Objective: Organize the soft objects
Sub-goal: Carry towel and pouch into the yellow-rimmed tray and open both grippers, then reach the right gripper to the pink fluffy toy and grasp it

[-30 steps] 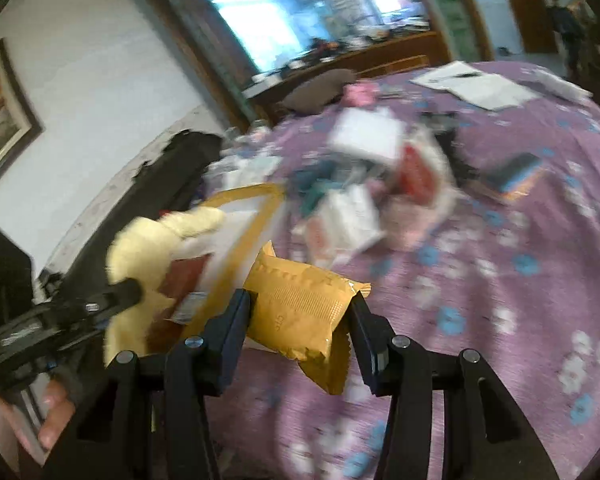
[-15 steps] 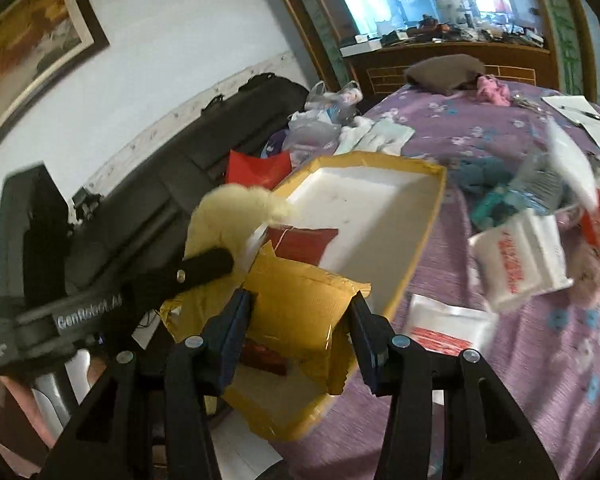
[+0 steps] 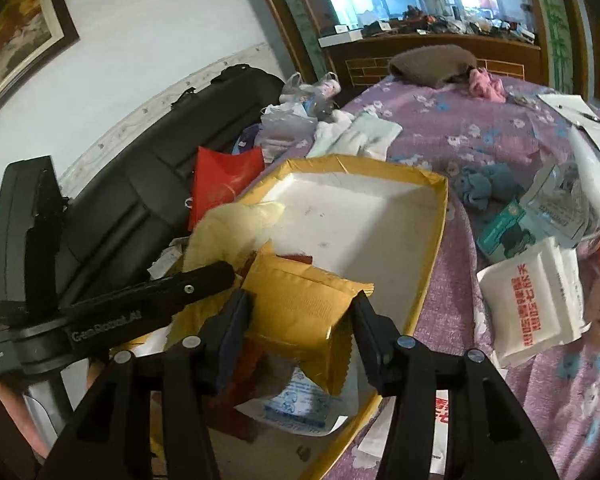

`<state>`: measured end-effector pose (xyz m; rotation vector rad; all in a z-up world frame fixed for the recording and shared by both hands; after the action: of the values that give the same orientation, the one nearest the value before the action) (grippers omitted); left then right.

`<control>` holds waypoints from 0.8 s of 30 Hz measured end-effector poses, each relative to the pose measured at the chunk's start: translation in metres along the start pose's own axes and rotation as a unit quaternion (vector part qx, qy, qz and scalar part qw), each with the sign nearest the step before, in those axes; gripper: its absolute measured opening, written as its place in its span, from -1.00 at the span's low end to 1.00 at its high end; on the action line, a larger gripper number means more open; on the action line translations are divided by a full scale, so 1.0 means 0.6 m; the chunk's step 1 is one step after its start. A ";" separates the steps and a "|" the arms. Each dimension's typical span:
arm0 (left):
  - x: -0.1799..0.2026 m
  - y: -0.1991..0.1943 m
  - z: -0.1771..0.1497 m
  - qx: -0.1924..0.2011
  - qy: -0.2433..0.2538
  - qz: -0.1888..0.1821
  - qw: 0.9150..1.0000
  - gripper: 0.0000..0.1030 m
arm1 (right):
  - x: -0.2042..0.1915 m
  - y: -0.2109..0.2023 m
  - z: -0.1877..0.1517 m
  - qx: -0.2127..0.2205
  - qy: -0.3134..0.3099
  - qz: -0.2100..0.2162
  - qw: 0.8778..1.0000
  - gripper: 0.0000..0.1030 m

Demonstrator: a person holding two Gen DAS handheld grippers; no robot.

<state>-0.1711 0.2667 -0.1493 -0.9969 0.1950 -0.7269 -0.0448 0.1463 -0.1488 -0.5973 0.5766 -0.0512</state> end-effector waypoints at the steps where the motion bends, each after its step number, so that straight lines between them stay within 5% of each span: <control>1: 0.000 0.003 -0.003 -0.002 0.001 -0.005 1.000 -0.30 | 0.003 0.001 -0.004 0.001 0.003 0.004 1.000 0.15; 5: -0.001 -0.003 -0.014 0.007 0.000 -0.012 1.000 -0.05 | 0.003 -0.001 -0.017 0.000 0.000 0.013 1.000 0.40; 13: 0.006 -0.052 -0.037 0.058 -0.005 -0.062 0.996 -0.05 | -0.001 -0.068 -0.036 0.040 0.025 0.065 0.997 0.49; 19: 0.041 -0.063 -0.072 0.062 -0.011 -0.061 0.996 0.03 | 0.025 -0.111 -0.059 0.057 0.060 0.077 0.994 0.52; 24: 0.114 -0.098 -0.094 0.086 0.046 -0.077 0.992 0.03 | 0.059 -0.183 -0.077 0.090 0.071 0.074 0.991 0.52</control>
<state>-0.1735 0.1642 -0.1203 -0.8206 0.1333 -0.9156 -0.0262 0.0242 -0.1378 -0.3752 0.7451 -0.0068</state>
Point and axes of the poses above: each gripper's, at about its wrist camera, not at the fingertips, and y roughly the way its jaws point, x to its right, z to its top, the point moved 1 cm from there along y, roughly the way its jaws point, and after that the axes turned 13 degrees about z, right-handed, at the moved point
